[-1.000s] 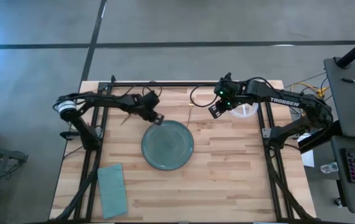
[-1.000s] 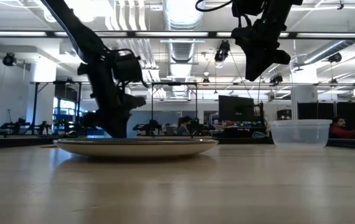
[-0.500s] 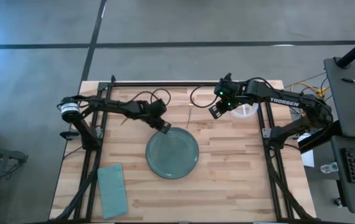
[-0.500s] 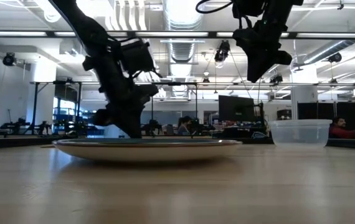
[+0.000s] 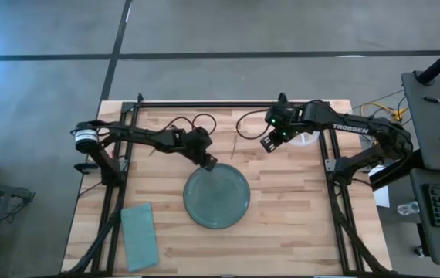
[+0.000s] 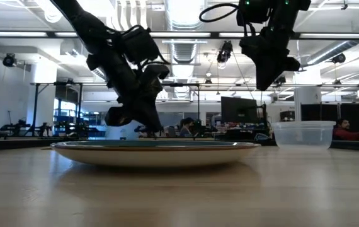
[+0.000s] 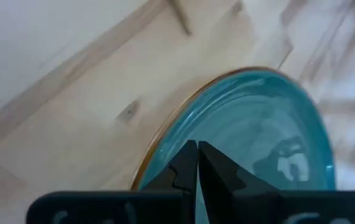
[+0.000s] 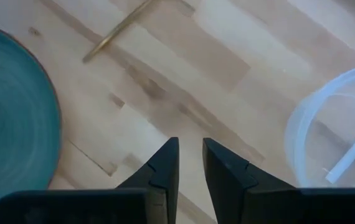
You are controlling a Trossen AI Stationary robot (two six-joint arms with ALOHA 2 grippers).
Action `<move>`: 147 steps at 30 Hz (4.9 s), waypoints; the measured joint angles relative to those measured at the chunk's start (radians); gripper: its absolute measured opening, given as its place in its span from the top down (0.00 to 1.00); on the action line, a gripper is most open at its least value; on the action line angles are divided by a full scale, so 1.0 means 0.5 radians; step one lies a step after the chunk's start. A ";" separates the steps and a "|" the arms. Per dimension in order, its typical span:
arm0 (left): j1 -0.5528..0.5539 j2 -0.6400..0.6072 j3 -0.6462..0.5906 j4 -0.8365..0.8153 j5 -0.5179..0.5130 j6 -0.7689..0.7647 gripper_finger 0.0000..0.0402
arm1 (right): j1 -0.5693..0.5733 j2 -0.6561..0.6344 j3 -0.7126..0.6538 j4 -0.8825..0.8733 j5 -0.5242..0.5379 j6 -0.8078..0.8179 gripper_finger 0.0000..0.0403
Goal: Set table place
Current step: Put the transparent bowl on the plate
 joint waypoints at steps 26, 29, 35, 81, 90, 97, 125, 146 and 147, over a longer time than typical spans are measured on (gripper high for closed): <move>0.025 -0.599 0.002 0.017 -0.070 0.006 1.00 | -0.347 0.025 -0.493 0.016 0.329 -0.238 0.50; 0.025 -0.595 0.002 0.019 -0.070 0.003 1.00 | -0.428 0.050 -0.553 0.067 0.357 -0.315 0.50; 0.024 -0.595 0.000 0.018 -0.069 0.004 1.00 | -0.515 0.077 -0.624 0.194 0.348 -0.414 0.50; -0.449 -0.895 -0.446 -0.947 -0.314 -0.474 1.00 | 0.639 0.620 0.642 -0.160 -0.036 -1.016 0.94; -0.756 -0.785 -0.559 -0.624 -0.396 -0.866 1.00 | 0.696 0.816 0.829 -0.203 -0.165 -1.123 0.94; -0.875 -0.532 -0.561 -0.429 -0.435 -0.976 1.00 | 0.770 0.849 0.829 -0.194 -0.175 -1.050 0.94; -0.903 -0.314 -0.488 0.058 -0.570 -0.710 1.00 | 1.150 0.857 0.765 0.004 -0.396 -0.671 0.94; -1.090 -0.970 -0.359 -0.083 -0.868 -0.709 1.00 | 1.250 1.102 0.758 0.211 -0.278 -0.883 0.87; -1.091 -0.997 -0.359 -0.095 -0.878 -0.709 1.00 | 1.256 1.104 0.758 0.215 -0.279 -0.881 0.86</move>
